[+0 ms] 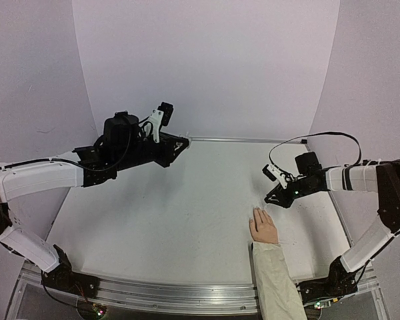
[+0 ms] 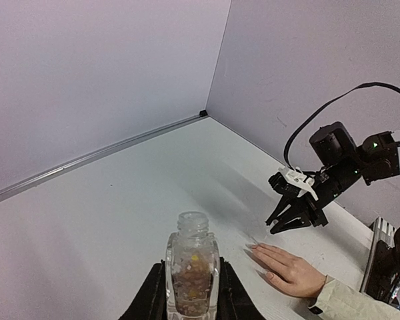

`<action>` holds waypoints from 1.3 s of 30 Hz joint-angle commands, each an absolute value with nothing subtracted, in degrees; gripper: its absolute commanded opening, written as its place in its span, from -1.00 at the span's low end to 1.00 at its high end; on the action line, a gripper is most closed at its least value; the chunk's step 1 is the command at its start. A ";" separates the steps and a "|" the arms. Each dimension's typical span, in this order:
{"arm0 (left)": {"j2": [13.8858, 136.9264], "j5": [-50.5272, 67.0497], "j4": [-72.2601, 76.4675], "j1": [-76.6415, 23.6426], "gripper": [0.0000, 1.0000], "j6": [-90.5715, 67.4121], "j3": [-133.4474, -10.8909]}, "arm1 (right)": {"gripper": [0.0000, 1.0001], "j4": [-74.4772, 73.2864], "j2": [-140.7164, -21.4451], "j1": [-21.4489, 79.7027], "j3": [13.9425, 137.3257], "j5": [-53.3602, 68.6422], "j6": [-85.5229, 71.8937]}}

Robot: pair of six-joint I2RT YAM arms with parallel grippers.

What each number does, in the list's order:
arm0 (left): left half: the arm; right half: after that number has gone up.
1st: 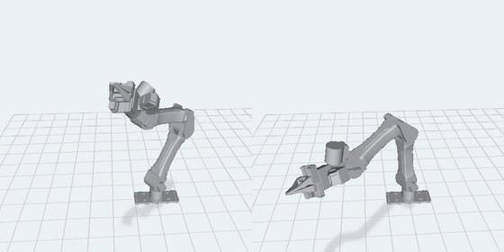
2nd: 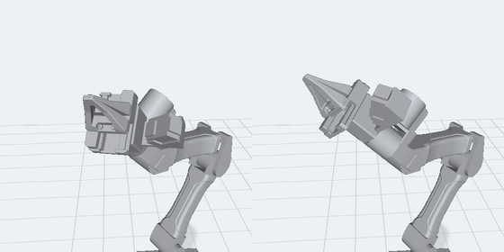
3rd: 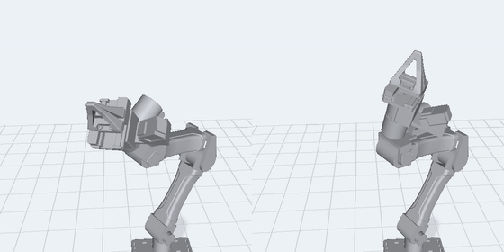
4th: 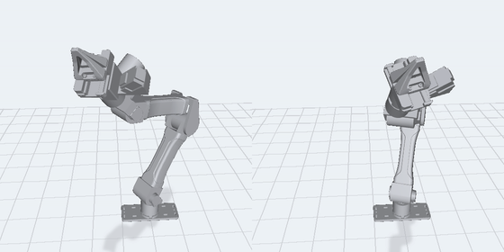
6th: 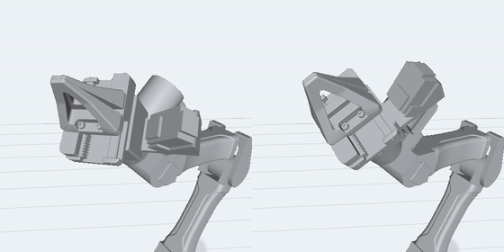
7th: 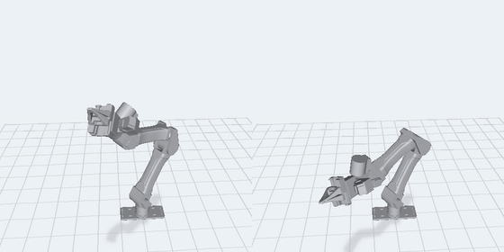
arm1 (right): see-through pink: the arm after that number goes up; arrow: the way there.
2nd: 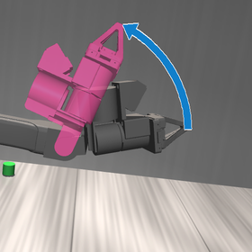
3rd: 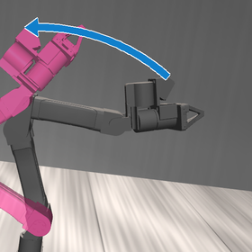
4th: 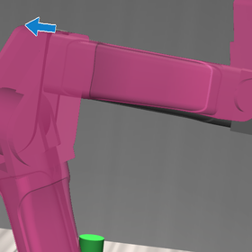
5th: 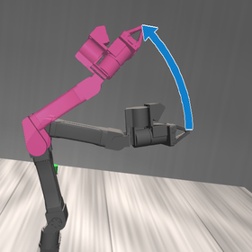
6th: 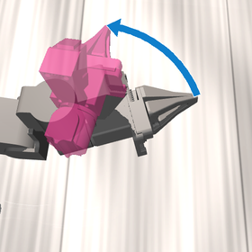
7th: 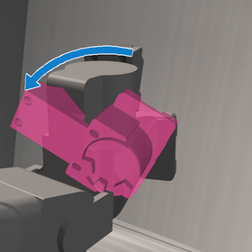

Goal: Paint the nails

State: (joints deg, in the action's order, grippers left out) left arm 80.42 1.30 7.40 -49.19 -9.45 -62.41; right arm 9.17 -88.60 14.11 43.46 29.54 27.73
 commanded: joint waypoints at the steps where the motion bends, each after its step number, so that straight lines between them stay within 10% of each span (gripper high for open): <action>1: 80.94 0.62 7.83 -49.22 -1.00 -9.22 -65.96 | -1.00 9.32 -89.59 13.97 44.03 29.95 27.24; 39: 81.04 0.58 7.46 -49.08 -1.00 -9.56 -65.78 | -1.00 8.36 -93.63 14.22 46.27 32.54 26.81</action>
State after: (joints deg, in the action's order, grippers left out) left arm 81.69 1.28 5.69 -49.19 -9.47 -62.67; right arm 9.47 -92.66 14.11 44.03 30.72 27.18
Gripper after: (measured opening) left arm 0.213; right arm 0.163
